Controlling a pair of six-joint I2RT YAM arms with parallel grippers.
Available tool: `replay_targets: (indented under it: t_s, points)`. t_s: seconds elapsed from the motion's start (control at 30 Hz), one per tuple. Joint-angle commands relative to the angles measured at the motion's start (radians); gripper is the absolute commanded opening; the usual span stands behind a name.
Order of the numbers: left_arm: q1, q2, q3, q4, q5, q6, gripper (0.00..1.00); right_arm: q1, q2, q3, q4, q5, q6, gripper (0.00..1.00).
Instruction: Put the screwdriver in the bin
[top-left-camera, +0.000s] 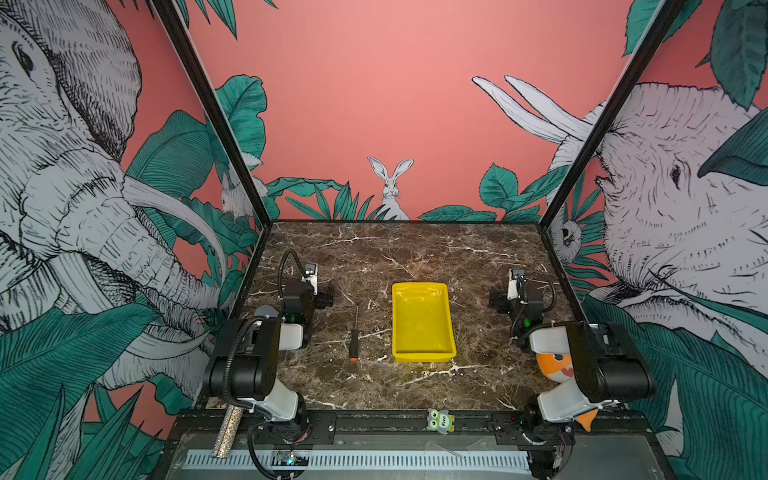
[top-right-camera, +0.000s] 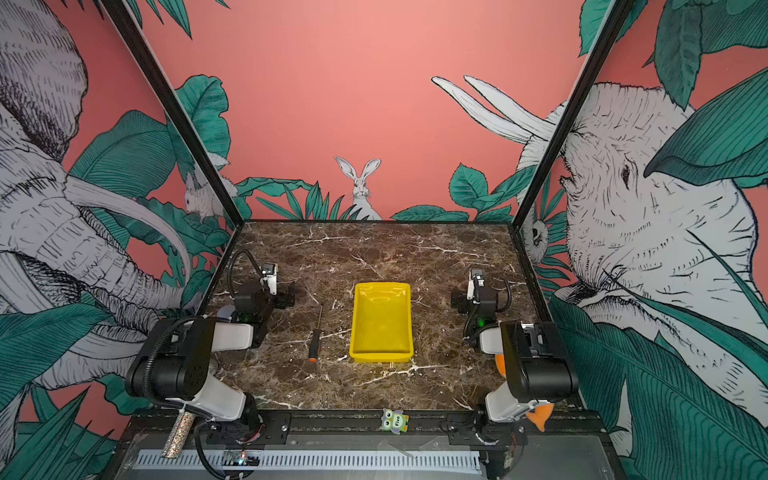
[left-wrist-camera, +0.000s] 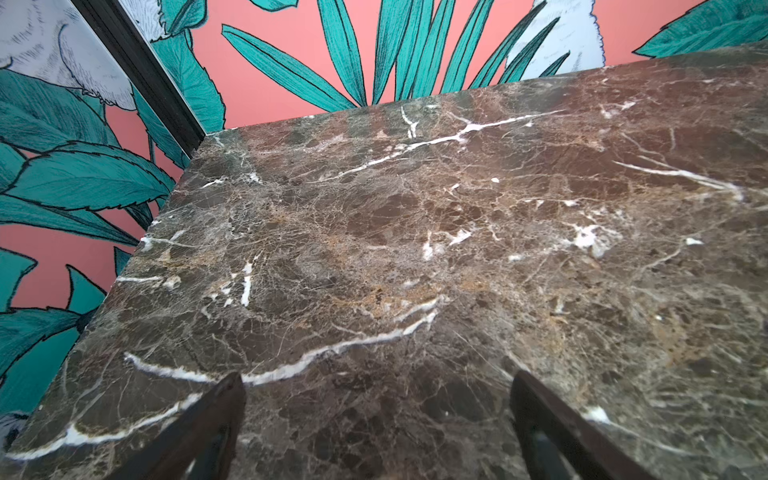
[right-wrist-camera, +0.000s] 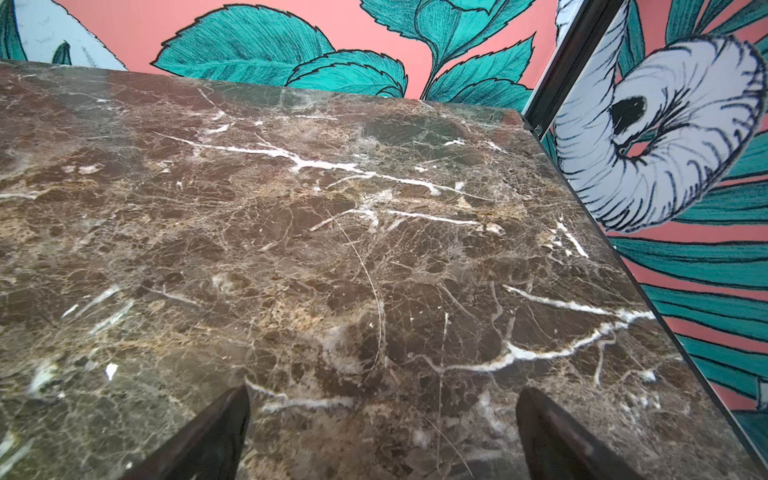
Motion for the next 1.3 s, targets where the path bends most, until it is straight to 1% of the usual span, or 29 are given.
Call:
replay_targets:
  t_s: [0.0, 0.57, 0.73, 0.8, 0.87, 0.9, 0.97, 1.03, 1.07, 1.1, 1.13, 1.17, 1.23, 1.27]
  points:
    - [0.003, 0.000, 0.006, 0.005, 0.013, 0.000, 1.00, -0.002, -0.002, 0.010, 0.044, -0.003, 0.004, 0.99]
    - [0.004, -0.003, -0.001, 0.017, 0.010, -0.003, 1.00, -0.002, -0.002, 0.007, 0.050, -0.005, 0.002, 0.99]
    - [0.005, -0.001, 0.001, 0.014, -0.009, -0.010, 1.00, -0.002, -0.005, -0.039, 0.136, -0.078, -0.026, 0.99]
    - [0.004, -0.004, -0.001, 0.015, -0.008, -0.009, 1.00, -0.002, -0.005, -0.033, 0.122, -0.086, -0.025, 0.99]
    - [0.003, -0.005, -0.002, 0.014, -0.008, -0.009, 1.00, -0.002, -0.003, -0.003, 0.066, -0.065, -0.020, 0.99]
    - [0.005, -0.004, -0.001, 0.014, -0.008, -0.009, 1.00, -0.002, -0.003, 0.006, 0.048, -0.034, -0.008, 0.99]
    - [0.005, -0.005, -0.001, 0.015, -0.008, -0.009, 1.00, -0.004, -0.002, 0.010, 0.041, -0.017, 0.001, 0.99]
    - [0.004, -0.006, 0.003, 0.020, -0.033, -0.009, 1.00, -0.004, -0.003, 0.009, 0.044, -0.017, 0.001, 0.99]
    - [0.005, -0.022, 0.019, -0.014, -0.054, -0.016, 1.00, -0.003, -0.007, 0.008, 0.049, -0.017, 0.002, 0.99]
    - [0.003, -0.065, 0.050, -0.108, -0.060, -0.015, 1.00, -0.003, -0.030, 0.012, 0.022, -0.017, 0.002, 0.99]
    - [0.001, -0.116, 0.091, -0.244, -0.065, -0.014, 1.00, -0.002, -0.063, 0.021, -0.016, -0.020, -0.002, 0.99]
    - [-0.005, -0.175, 0.139, -0.384, -0.090, -0.027, 1.00, -0.002, -0.119, 0.044, -0.122, -0.018, 0.003, 0.99]
    - [-0.014, -0.272, 0.201, -0.530, -0.116, -0.067, 1.00, -0.003, -0.233, 0.119, -0.381, 0.016, 0.056, 0.99]
    - [-0.015, -0.322, 0.231, -0.598, -0.119, -0.107, 1.00, -0.003, -0.288, 0.165, -0.517, 0.036, 0.103, 0.99]
